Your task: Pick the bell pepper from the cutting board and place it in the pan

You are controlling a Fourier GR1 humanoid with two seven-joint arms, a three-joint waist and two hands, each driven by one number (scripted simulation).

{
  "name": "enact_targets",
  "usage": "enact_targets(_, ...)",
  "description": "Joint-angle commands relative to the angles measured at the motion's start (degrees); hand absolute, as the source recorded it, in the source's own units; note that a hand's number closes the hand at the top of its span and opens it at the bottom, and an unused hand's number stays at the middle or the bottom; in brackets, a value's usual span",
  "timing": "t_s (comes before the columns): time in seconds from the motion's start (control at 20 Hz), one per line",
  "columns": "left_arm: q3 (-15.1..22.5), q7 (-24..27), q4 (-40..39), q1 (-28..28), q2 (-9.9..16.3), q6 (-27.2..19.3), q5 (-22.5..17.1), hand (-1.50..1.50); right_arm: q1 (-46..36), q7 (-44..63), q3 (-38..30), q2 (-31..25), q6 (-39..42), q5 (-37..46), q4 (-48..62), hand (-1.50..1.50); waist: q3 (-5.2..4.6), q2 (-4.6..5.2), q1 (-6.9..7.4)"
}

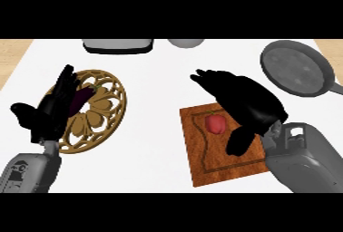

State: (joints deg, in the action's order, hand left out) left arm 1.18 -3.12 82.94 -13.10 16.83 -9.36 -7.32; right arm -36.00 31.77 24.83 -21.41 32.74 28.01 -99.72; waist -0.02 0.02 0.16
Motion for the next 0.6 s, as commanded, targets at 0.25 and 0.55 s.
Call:
enact_targets(0.25, -0.90, -2.78, 5.34, 2.26, -1.19, 0.52, 1.85, 0.00, 4.69, -9.38, -2.56, 0.39, 3.01, 5.85, 5.85, -1.50, 0.02, -0.05, 0.09)
enact_targets(0.55, -3.06, 2.32, -2.91, -0.13, -2.67, 2.09, 2.48, 0.00, 4.25, -12.22, -0.68, 3.73, 3.48, 11.34, 10.50, -1.50, 0.00, 0.03, -0.11)
